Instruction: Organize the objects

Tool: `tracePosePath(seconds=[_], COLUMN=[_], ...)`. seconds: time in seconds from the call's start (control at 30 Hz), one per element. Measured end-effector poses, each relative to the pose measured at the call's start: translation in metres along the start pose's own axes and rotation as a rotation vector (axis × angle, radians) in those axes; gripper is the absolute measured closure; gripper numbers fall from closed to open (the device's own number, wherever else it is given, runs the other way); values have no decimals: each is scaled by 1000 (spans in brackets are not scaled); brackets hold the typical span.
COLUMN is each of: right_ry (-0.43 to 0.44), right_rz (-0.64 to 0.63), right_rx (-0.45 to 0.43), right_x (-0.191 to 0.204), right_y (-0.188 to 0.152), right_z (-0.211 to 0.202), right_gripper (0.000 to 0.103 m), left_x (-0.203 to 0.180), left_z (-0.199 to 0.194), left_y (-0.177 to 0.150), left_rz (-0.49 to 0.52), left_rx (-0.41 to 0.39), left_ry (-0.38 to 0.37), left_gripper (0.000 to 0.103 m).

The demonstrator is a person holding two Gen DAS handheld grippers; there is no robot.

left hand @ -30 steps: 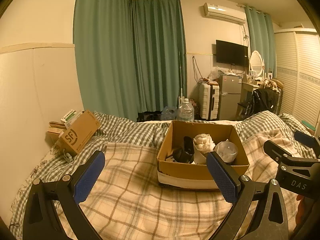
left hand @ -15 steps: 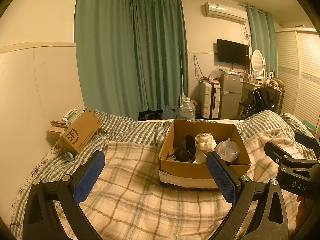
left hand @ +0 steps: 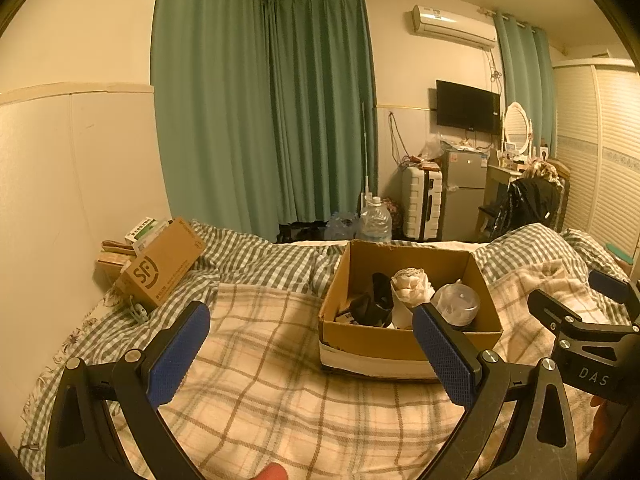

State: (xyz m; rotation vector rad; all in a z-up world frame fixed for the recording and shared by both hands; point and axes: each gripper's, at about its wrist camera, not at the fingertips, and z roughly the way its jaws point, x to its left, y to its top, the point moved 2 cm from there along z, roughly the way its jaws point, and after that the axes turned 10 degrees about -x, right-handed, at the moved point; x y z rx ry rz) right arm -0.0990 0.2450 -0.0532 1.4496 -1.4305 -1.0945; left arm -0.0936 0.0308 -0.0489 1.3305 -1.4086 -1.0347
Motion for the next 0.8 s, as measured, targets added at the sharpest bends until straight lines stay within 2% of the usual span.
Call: tracePosePath(seconds=[0.8], right_ry=[-5], right_rz=[-4], right_rx=[13], right_x=[1], right_y=[-4], right_z=[2], right_gripper=[0], left_x=[1], left_z=[-1], left_y=[1], left_rz=[3], left_rx=[-8], left_ry=[5], left_gripper=[0])
